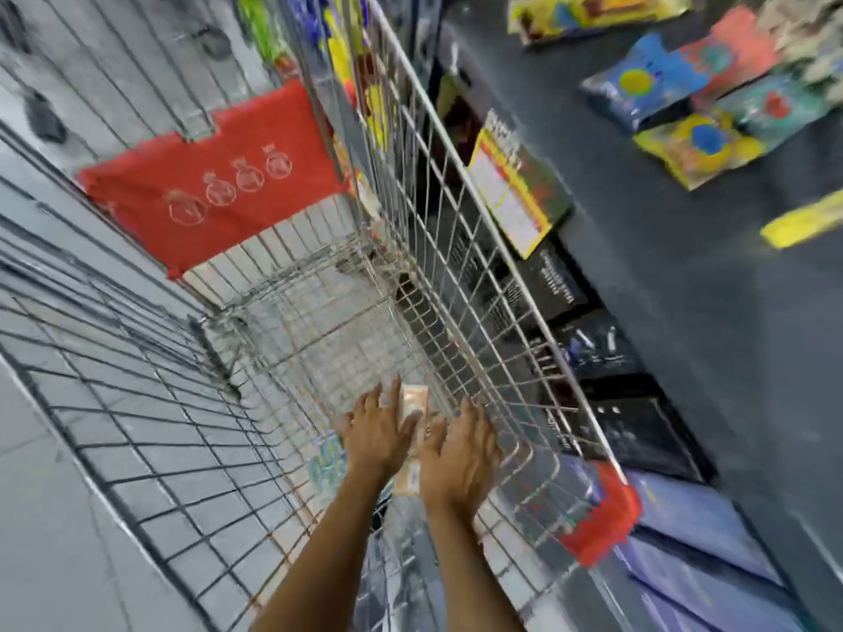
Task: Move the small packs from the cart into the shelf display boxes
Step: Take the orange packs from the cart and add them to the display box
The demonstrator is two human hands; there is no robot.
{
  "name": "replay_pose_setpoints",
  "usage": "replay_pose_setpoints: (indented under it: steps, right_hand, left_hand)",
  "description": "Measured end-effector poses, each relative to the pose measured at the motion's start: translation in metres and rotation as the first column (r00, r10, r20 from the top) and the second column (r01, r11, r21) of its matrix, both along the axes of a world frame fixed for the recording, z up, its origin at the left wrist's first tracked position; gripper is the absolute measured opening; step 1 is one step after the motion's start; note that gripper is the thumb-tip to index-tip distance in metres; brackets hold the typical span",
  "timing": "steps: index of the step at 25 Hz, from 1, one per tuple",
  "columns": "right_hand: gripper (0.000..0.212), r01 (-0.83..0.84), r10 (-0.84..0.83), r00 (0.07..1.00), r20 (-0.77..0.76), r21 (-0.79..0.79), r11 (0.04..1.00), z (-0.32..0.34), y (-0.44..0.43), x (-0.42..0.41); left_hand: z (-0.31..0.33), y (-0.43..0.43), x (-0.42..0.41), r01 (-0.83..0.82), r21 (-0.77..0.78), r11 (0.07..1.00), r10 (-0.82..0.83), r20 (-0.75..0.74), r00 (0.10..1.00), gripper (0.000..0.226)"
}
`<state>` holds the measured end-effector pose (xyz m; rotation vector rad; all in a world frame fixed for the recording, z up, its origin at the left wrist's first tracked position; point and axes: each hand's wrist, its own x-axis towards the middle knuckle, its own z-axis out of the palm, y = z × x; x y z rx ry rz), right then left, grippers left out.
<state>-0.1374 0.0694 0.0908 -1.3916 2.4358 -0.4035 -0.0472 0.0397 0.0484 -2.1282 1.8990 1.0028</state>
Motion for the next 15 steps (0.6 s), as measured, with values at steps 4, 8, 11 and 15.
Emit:
replay_pose_setpoints:
  steps: [4,8,11,15]
  right_hand:
    - [0.044,0.092,-0.092,0.996,0.005,-0.007,0.996,-0.028,0.003,0.008]
    - [0.040,0.282,-0.283,0.958,0.047,0.039,0.959,-0.032,0.005,0.013]
    - [0.038,0.439,-0.458,0.884,0.095,0.166,0.883,-0.033,0.012,0.023]
    - [0.047,0.383,-0.442,0.882,0.161,0.300,0.874,-0.041,0.016,0.036]
  left_hand:
    - [-0.027,0.008,-0.021,-0.160,0.006,0.987,0.159,-0.145,0.976,0.075]
    - [-0.025,0.003,-0.024,-0.428,0.109,0.897,0.435,-0.386,0.813,0.095]
    - [-0.024,-0.015,-0.013,-0.478,0.019,0.878,0.455,-0.343,0.822,0.077]
    - [-0.026,-0.019,0.009,-0.168,-0.190,0.967,0.128,-0.207,0.970,0.053]
